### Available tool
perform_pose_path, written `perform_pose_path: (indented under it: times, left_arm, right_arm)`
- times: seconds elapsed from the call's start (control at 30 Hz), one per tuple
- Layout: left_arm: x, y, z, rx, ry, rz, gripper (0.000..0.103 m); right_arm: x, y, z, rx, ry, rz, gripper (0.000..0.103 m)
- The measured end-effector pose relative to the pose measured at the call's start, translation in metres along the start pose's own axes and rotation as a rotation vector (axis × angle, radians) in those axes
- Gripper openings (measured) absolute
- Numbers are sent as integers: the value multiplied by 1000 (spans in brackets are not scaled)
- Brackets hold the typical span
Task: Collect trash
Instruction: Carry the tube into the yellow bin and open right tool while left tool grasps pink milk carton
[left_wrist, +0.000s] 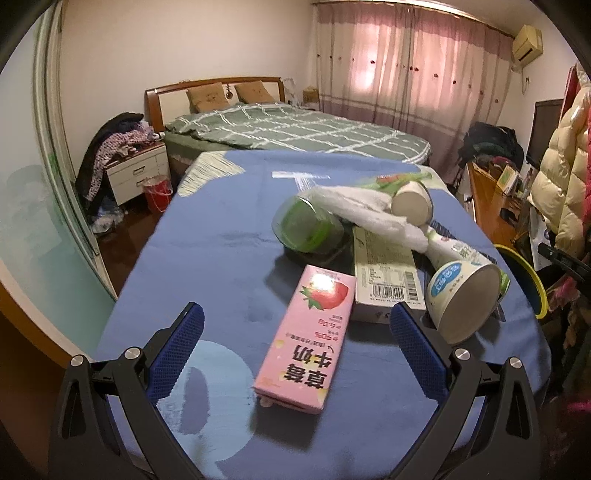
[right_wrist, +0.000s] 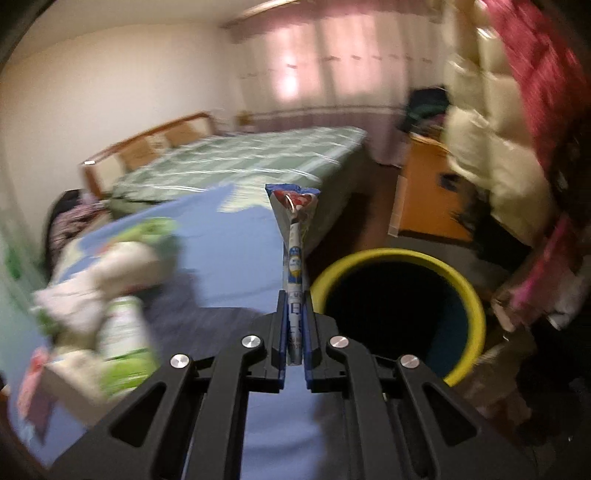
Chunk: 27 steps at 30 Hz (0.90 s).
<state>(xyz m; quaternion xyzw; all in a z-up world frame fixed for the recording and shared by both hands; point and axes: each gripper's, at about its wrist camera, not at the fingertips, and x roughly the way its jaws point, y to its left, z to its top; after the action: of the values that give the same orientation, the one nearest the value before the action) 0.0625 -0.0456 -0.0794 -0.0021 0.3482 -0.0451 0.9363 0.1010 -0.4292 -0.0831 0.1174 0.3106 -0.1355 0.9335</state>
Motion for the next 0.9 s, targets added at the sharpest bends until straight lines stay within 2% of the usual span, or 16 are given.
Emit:
perform_pose_path:
  times: [0.2, 0.43, 0.7, 0.9]
  left_arm:
    - [26, -7, -3, 11, 40, -7, 99]
    - [59, -11, -3, 9, 97, -23, 99]
    - [76, -3, -4, 6, 115, -30, 99]
    - [90, 4, -5, 8, 145, -28, 99]
  right_arm:
    - [46, -43, 5, 102, 75, -121, 7]
    - [72, -62, 13, 180, 108, -183, 12]
    - [76, -60, 14, 180, 108, -204, 33]
    - [75, -58, 13, 170, 109, -201, 34]
